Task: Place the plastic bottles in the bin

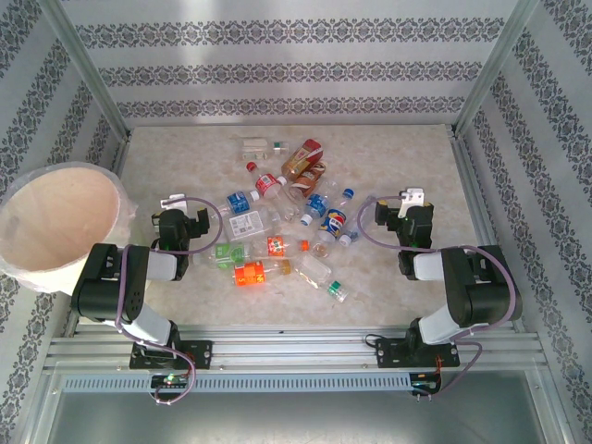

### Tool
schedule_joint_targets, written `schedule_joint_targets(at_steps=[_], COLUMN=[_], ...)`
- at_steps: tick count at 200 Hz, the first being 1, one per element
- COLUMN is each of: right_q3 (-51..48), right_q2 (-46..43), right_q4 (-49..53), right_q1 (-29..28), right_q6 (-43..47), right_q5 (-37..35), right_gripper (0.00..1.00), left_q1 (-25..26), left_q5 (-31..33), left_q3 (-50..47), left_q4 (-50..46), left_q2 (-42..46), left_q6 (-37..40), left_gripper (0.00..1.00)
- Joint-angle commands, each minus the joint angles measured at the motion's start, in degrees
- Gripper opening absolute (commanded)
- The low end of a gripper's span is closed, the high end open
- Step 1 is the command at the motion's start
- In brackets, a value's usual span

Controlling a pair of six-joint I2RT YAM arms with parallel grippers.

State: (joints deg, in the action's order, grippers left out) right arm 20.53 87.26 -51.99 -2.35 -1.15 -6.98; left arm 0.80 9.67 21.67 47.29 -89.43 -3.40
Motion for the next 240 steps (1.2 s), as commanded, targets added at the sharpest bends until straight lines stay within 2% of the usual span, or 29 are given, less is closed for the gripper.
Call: schedule_joint_targets(at_steps=[1,45,58,85,95,114,140,183,213,240], right_q3=[1.17,1.13,1.26,2.84,3.85,6.60,13.39,20.74,24.10,26.58], right_q2=[-0.49,-0.90,-2.68,-8.61,-10.37,-13.37,-16.37,-14.87,-9.84,-4.18], right_q4=[-0.22,-0.33,1.41,8.96,12.59,20.00,36.85,58.24,64.75,66.40], right_q1=[0.46,0.42,0.42,0.24,0.08,-0.54,-0.90,-5.30,-11.77,-15.85], right_q6=[-0.80,-0.95,-1.08,-1.00,-1.17,-2.10,-14.16,-35.41,-44.00,-49.51], right_q5=[1.09,0.29,-0.10,-1.14,-2.19,-3.64,-3.87,-0.17,1.95,-0.74], right_gripper=[0.98,0.98,0.98,0.98,0.98,0.98,0.98,0.98,0.98,0.98], left_q1=[0.61,0.61,0.61,0.61,0.84,1.31,1.40,1.88,1.93,2.01], left_q5=[0.48,-0.16,-1.49,-1.59,-2.24,0.30,1.31,1.66,-2.21,-0.91], left_q3=[0.74,1.03,2.58,12.14,13.28,13.89,16.09,21.07,22.59,27.46], left_q4=[2.63,1.70,-2.16,-23.13,-25.34,-26.84,-32.41,-46.24,-52.26,-65.19], left_q2=[0.22,0.52,2.07,6.11,6.81,8.69,11.07,13.76,14.81,13.49], left_q6=[0.59,0.92,1.54,0.52,0.84,-0.44,-5.44,-20.61,-31.06,-40.42], left_gripper=[1.00,1.00,1.00,1.00,1.00,1.00,1.00,1.00,1.00,1.00])
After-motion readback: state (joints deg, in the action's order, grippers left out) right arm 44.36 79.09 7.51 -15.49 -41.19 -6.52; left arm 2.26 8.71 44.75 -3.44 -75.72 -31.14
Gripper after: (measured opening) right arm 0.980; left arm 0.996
